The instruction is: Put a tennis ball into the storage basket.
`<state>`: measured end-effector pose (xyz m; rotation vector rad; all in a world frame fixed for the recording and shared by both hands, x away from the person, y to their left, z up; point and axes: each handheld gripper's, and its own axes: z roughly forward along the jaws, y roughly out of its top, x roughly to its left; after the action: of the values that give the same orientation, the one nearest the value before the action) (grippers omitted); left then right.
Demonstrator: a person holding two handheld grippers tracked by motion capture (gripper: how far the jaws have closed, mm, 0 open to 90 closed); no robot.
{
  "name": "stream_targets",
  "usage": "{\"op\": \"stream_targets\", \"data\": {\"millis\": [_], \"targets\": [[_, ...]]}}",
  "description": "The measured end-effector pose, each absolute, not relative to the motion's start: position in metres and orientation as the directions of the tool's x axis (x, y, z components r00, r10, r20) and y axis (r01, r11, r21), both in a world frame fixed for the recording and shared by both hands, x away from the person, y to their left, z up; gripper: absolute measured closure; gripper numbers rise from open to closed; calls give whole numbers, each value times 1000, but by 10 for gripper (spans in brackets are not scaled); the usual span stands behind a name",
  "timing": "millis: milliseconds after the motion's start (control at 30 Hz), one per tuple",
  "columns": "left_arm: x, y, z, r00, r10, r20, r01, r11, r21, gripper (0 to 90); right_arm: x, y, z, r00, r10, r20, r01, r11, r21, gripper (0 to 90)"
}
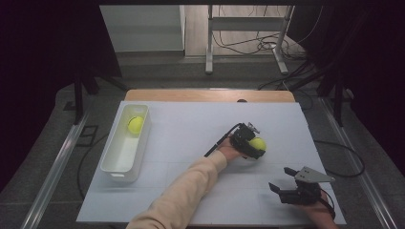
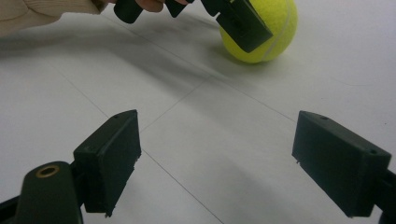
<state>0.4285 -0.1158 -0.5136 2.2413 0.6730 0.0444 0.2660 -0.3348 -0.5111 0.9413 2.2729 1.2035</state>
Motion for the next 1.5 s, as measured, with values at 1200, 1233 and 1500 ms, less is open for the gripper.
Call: {"op": "stream_targets", "data": {"millis": [1200, 1233, 1500], "targets": [[407, -90, -493, 873, 458, -165, 419, -536, 732, 261, 265, -335, -511, -689, 724, -39, 374, 400, 837, 157], [407, -90, -493, 873, 458, -165, 419, -536, 732, 261, 265, -335, -511, -688, 724, -39, 374, 401, 836, 157], [398, -81, -486, 877, 454, -155, 407, -531, 743, 261, 265, -336, -511, -686, 726, -38, 375, 398, 837, 157]]}}
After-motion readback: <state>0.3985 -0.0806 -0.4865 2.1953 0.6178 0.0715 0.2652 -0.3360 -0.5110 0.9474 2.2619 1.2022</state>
